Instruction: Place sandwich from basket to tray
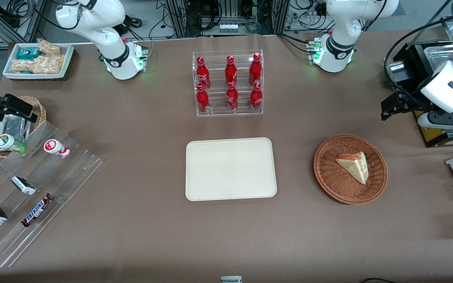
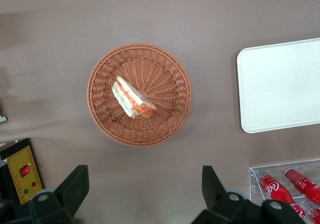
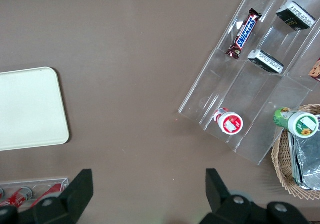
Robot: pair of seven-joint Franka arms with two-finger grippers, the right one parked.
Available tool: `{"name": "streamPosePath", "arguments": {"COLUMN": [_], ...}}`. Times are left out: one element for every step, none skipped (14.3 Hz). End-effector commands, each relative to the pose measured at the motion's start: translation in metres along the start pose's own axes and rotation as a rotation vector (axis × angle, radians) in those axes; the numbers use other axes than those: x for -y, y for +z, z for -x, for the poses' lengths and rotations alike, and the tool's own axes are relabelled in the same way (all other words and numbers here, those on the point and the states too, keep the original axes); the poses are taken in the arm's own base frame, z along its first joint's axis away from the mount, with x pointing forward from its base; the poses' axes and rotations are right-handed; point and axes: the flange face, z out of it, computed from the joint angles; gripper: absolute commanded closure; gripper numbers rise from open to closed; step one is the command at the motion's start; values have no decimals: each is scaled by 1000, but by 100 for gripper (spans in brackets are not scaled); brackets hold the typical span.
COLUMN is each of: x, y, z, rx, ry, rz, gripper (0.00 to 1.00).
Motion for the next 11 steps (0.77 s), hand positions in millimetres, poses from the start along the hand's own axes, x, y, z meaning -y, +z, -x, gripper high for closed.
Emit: {"name": "streamPosePath", "arguments": {"x": [1,1,1,0,-2,-2,-2,-2,-2,-2,-2], "y": [-3,-4,-4,-4,-4,-4,-4,-3,-3,-1,0], "z": [2,3,3,3,3,3,3,3,3,4,4], "rx": [4,3,3,3,3,3,3,6,9,21,29], "ry": [7,7,7,8,11,11,14,17,16,16,17], "rz": [-13,-13,-13,-13,-13,-12,-12,-12,-12,-12,-12], "gripper": [0,0,0,0,0,0,0,0,0,0,0]}}
